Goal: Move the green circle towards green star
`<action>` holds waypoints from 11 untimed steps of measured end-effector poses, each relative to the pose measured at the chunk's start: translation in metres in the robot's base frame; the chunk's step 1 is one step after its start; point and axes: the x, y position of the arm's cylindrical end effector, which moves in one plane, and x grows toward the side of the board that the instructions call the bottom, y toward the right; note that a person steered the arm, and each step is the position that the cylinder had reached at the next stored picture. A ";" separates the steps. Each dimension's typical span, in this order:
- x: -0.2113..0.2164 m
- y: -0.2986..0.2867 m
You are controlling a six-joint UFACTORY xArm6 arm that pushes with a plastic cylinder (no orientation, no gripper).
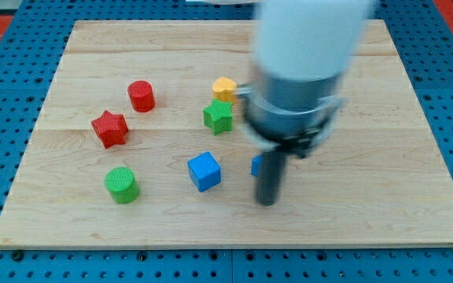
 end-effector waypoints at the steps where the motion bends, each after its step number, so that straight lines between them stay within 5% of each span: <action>1: 0.037 -0.097; 3: -0.031 -0.170; 4: -0.012 -0.203; 5: -0.047 -0.206; 7: -0.070 -0.124; 9: -0.084 -0.161; 11: -0.090 -0.102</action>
